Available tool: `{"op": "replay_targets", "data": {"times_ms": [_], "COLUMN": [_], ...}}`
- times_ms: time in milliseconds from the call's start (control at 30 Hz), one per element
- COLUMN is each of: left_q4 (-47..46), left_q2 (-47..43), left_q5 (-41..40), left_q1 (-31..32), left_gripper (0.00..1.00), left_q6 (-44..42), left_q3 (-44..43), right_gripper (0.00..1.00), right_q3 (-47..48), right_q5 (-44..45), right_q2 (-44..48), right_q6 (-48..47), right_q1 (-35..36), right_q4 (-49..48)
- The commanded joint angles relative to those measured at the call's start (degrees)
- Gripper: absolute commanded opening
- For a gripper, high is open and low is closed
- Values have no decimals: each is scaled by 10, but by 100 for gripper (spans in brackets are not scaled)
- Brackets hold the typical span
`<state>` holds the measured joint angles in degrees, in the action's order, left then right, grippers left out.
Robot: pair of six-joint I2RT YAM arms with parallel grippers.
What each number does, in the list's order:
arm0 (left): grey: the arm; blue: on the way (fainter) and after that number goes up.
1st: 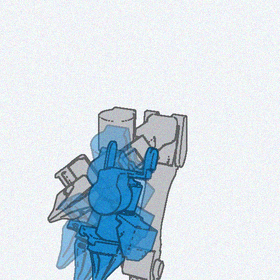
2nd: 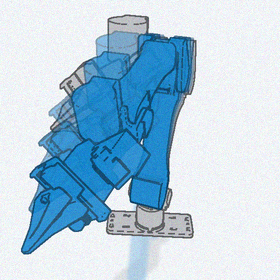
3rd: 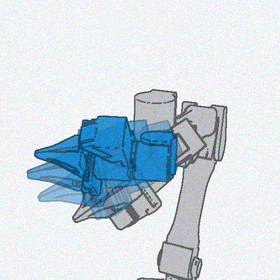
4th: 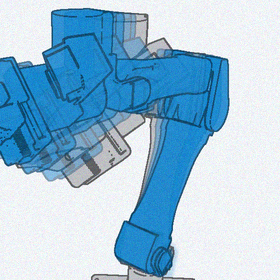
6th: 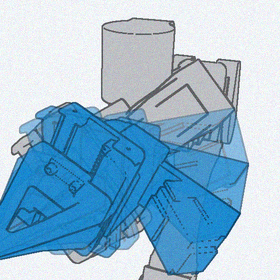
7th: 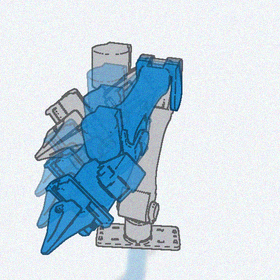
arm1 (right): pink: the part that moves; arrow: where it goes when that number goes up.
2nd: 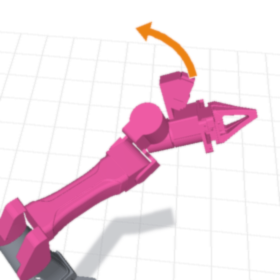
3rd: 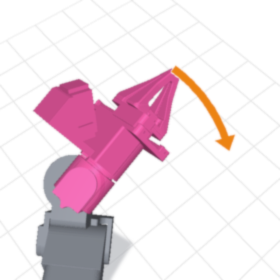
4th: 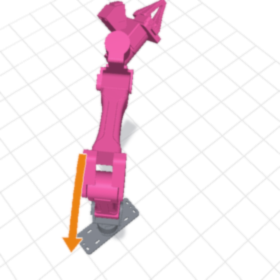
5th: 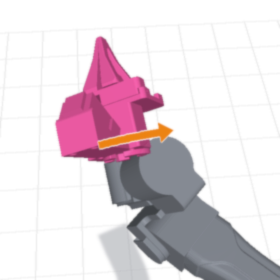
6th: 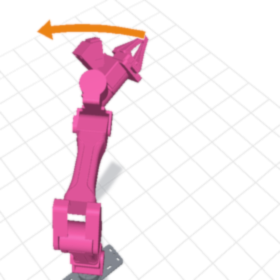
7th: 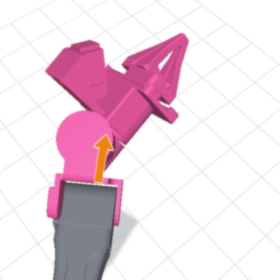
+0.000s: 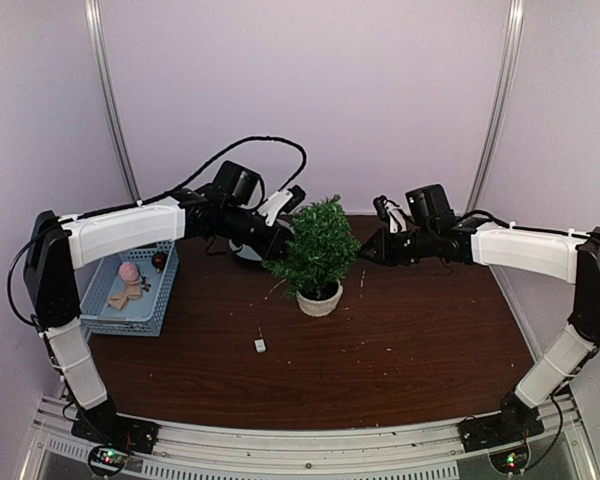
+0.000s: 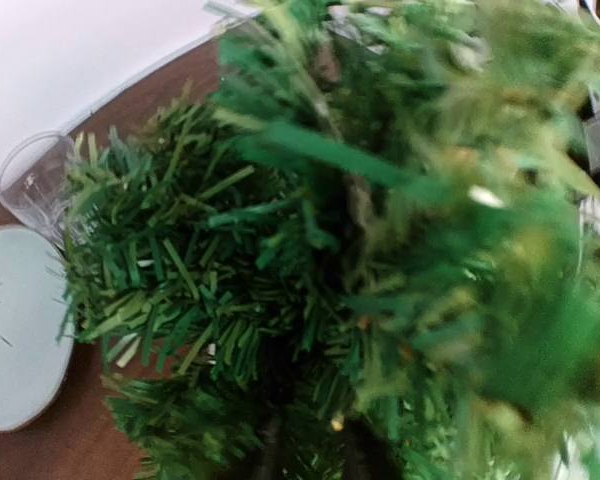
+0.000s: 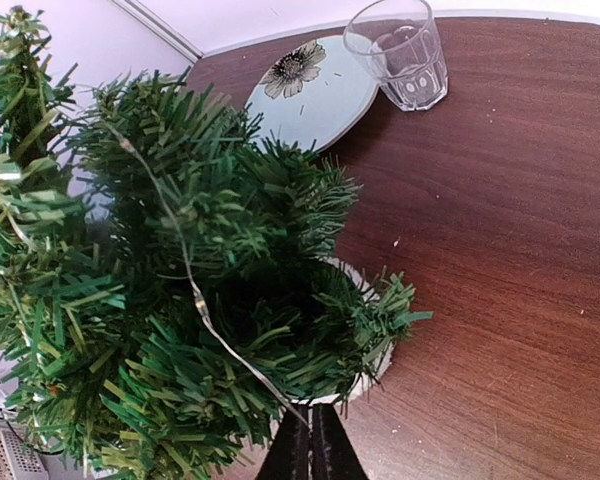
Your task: Decorate the small christmas tree
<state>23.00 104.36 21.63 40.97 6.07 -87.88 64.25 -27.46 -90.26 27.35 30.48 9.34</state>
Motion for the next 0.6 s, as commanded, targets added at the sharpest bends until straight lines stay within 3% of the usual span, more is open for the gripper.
{"op": "replay_targets", "data": {"times_ms": [0, 133, 333, 467, 567], "left_q4": [9, 10, -13, -40, -78], "left_q2": [-58, -116, -219, -266, -280], "left_q5": [-24, -38, -55, 7, 27], "left_q1": [-3, -18, -34, -33, -20], "left_gripper": [32, 48, 60, 65, 69], "left_q6": [-10, -4, -18, -36, -42], "left_q3": [0, 46, 154, 234, 282], "right_gripper": [4, 12, 22, 42, 51], "right_q3": [5, 7, 9, 13, 12], "right_q5": [-6, 1, 10, 10, 9], "right_q2": [4, 13, 22, 24, 29], "right_q6": [-3, -9, -16, -19, -20], "right_q1": [3, 2, 0, -1, -4], "right_q4": [2, 12, 25, 32, 33]}}
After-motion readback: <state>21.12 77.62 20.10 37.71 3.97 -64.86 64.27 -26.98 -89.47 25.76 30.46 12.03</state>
